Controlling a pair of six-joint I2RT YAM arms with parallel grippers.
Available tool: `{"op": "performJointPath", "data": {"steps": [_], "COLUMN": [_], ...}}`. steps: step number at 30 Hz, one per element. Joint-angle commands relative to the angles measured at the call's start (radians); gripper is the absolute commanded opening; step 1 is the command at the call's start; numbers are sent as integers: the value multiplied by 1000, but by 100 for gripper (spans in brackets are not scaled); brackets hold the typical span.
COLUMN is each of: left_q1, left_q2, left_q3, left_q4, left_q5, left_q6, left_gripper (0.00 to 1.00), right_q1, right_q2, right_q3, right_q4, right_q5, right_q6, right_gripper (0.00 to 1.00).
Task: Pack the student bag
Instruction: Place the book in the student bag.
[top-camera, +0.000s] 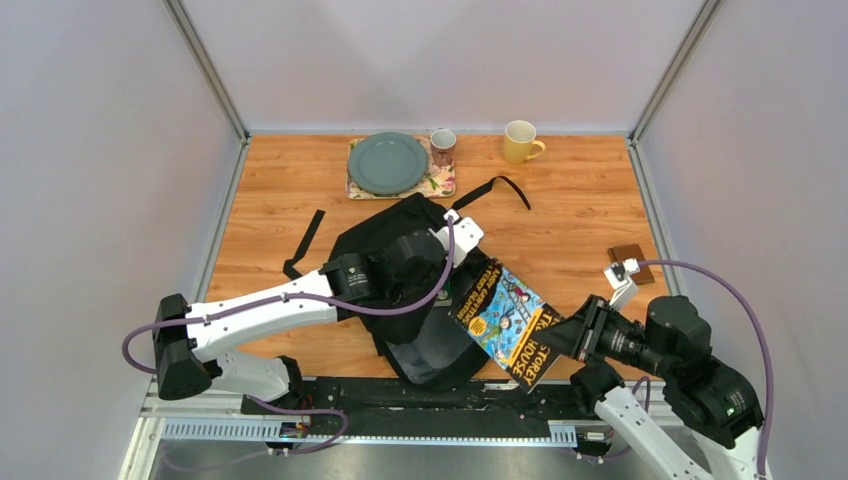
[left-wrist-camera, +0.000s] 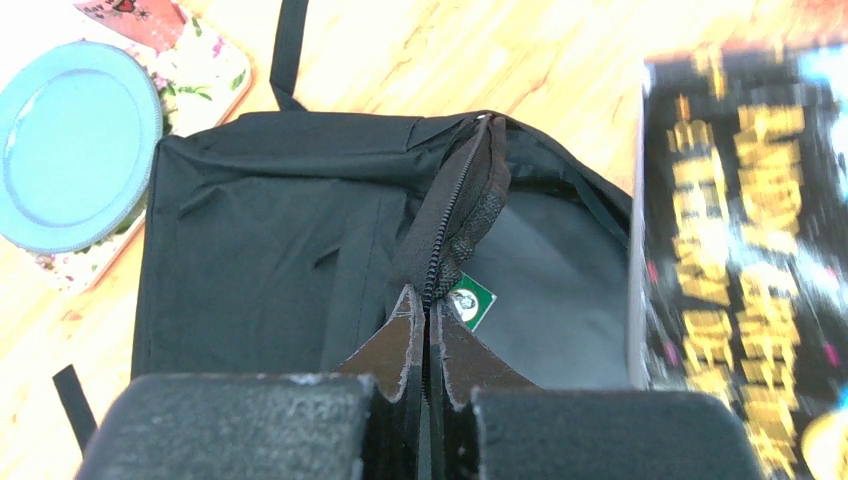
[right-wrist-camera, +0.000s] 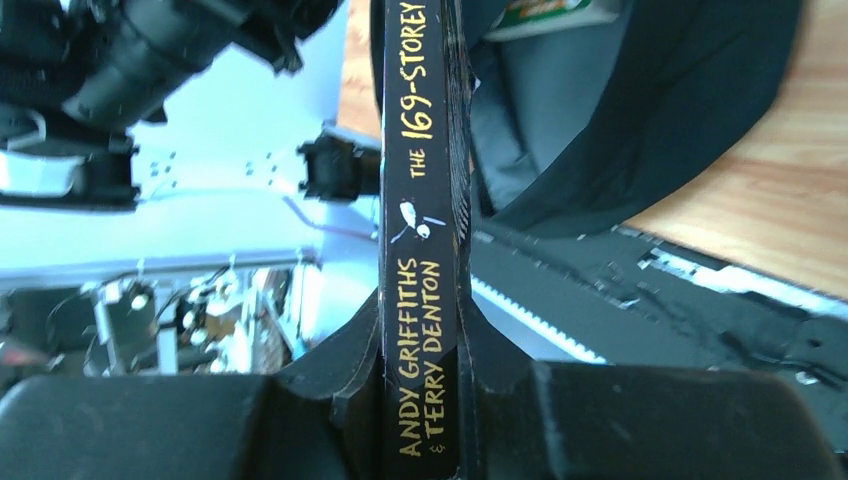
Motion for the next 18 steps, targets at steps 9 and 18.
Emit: {"op": "performJointPath", "data": {"steps": [9, 18], "left_q1": [3, 3], "left_q2": [35, 53], "left_q3": [124, 131], "left_q4": [36, 33], "left_q5": [54, 92], "left_q6": [10, -1], "left_gripper": [0, 0], "right_q1": [1, 1], "right_q2": [-45, 33], "right_q3": [-298, -504], "right_q4": [311, 710], "right_q5": [-292, -312], "right_q6": [197, 396], "right_gripper": [0, 0]}}
